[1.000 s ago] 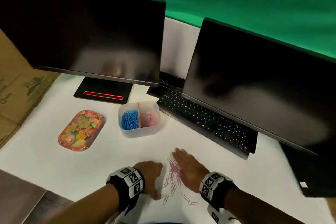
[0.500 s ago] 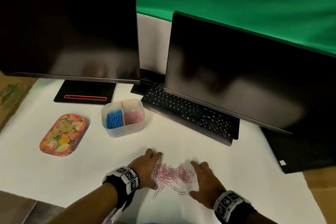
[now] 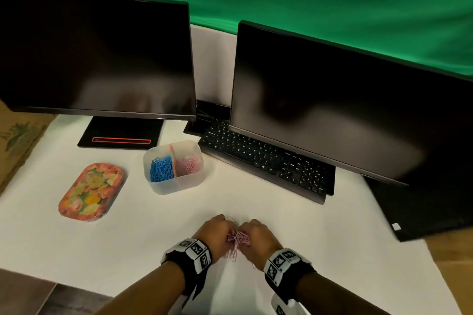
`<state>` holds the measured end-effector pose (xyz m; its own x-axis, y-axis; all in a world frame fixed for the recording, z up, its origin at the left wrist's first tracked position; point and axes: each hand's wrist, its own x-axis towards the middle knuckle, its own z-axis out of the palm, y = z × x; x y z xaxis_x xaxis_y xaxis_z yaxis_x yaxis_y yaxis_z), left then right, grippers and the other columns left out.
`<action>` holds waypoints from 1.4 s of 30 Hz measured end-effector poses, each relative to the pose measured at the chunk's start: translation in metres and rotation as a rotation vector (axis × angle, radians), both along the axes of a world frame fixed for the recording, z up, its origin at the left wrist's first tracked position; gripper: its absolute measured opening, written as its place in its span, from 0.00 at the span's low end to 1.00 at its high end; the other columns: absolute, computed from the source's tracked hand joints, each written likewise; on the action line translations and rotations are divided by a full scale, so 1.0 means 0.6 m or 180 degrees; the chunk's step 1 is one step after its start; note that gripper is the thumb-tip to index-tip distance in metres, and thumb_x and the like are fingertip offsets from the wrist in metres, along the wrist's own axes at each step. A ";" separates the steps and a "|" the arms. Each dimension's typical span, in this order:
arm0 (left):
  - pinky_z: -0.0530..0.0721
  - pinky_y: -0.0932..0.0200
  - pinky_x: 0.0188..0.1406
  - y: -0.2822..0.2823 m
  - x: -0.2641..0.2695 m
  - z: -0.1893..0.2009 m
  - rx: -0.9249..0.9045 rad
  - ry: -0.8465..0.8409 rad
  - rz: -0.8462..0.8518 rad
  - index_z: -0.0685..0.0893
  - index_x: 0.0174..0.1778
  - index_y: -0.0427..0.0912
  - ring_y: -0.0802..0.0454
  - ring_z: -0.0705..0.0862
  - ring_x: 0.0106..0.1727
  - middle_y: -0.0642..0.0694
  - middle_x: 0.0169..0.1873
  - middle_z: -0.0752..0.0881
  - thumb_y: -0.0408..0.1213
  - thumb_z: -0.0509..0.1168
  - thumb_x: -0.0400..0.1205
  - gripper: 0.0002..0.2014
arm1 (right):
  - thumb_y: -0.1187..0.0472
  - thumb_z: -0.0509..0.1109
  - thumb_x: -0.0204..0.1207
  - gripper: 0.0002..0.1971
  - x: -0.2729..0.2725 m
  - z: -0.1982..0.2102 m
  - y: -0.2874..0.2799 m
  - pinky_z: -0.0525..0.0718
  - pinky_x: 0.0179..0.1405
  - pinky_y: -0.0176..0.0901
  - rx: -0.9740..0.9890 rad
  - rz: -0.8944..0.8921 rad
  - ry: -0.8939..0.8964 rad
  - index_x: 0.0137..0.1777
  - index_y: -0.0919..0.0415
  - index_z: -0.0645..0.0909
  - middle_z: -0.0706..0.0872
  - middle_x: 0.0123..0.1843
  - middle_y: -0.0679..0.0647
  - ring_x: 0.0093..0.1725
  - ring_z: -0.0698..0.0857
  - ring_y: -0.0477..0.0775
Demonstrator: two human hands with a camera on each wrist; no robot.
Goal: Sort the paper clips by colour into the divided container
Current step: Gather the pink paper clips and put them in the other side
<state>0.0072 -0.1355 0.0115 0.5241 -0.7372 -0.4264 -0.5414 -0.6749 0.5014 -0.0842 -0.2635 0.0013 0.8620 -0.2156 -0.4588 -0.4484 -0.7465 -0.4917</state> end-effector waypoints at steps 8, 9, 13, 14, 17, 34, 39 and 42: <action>0.78 0.65 0.48 0.001 0.012 0.002 -0.0495 0.0015 0.0520 0.91 0.50 0.48 0.49 0.86 0.52 0.46 0.48 0.89 0.36 0.68 0.76 0.09 | 0.58 0.62 0.80 0.11 0.014 0.004 -0.011 0.78 0.53 0.40 -0.0219 0.0019 -0.0158 0.55 0.56 0.85 0.83 0.54 0.56 0.56 0.82 0.55; 0.79 0.64 0.49 0.002 0.015 0.003 -0.0512 0.0042 0.0588 0.91 0.50 0.48 0.49 0.86 0.51 0.46 0.48 0.89 0.37 0.70 0.76 0.08 | 0.58 0.62 0.80 0.12 0.015 0.005 -0.013 0.79 0.54 0.41 -0.0241 0.0015 -0.0163 0.55 0.56 0.85 0.83 0.55 0.56 0.57 0.82 0.55; 0.82 0.63 0.50 0.008 0.034 0.014 -0.0672 0.0105 0.0900 0.90 0.48 0.45 0.51 0.86 0.48 0.49 0.44 0.86 0.38 0.74 0.74 0.08 | 0.57 0.62 0.80 0.12 0.015 0.006 -0.023 0.81 0.54 0.41 -0.0179 -0.0064 -0.0196 0.54 0.56 0.87 0.86 0.53 0.55 0.54 0.83 0.53; 0.82 0.64 0.49 0.010 0.040 0.021 -0.0762 0.0119 0.0953 0.90 0.46 0.45 0.52 0.86 0.47 0.50 0.43 0.85 0.37 0.74 0.74 0.06 | 0.56 0.63 0.80 0.12 0.013 0.005 -0.026 0.81 0.53 0.40 -0.0148 -0.0096 -0.0203 0.53 0.57 0.87 0.86 0.53 0.54 0.54 0.84 0.52; 0.85 0.63 0.47 0.015 0.069 0.056 -0.1092 0.0110 0.1150 0.90 0.43 0.47 0.56 0.86 0.41 0.53 0.41 0.86 0.37 0.76 0.73 0.04 | 0.55 0.65 0.80 0.11 0.009 0.007 -0.034 0.82 0.47 0.36 -0.0046 -0.0228 -0.0236 0.51 0.57 0.88 0.87 0.49 0.53 0.48 0.84 0.50; 0.83 0.58 0.56 0.024 0.270 0.113 -0.0404 -0.0531 0.1775 0.89 0.53 0.50 0.46 0.86 0.54 0.47 0.55 0.89 0.37 0.72 0.73 0.13 | 0.62 0.74 0.75 0.07 0.168 0.134 -0.003 0.90 0.32 0.43 0.1383 -0.1101 -0.0933 0.42 0.67 0.88 0.88 0.33 0.59 0.28 0.84 0.52; 0.85 0.55 0.55 0.048 0.265 0.125 -0.0795 -0.0555 0.2105 0.87 0.53 0.48 0.46 0.86 0.51 0.49 0.52 0.87 0.32 0.71 0.74 0.13 | 0.65 0.72 0.74 0.08 0.265 0.170 0.015 0.90 0.33 0.48 0.1209 -0.0760 -0.1161 0.36 0.53 0.86 0.88 0.30 0.57 0.27 0.88 0.57; 0.85 0.60 0.42 0.072 0.249 0.132 -0.1108 -0.0478 0.2351 0.87 0.47 0.45 0.47 0.87 0.43 0.48 0.46 0.87 0.27 0.69 0.74 0.10 | 0.66 0.72 0.75 0.04 0.310 0.175 0.030 0.87 0.27 0.37 0.1149 -0.0734 -0.1067 0.39 0.60 0.87 0.87 0.30 0.60 0.25 0.86 0.55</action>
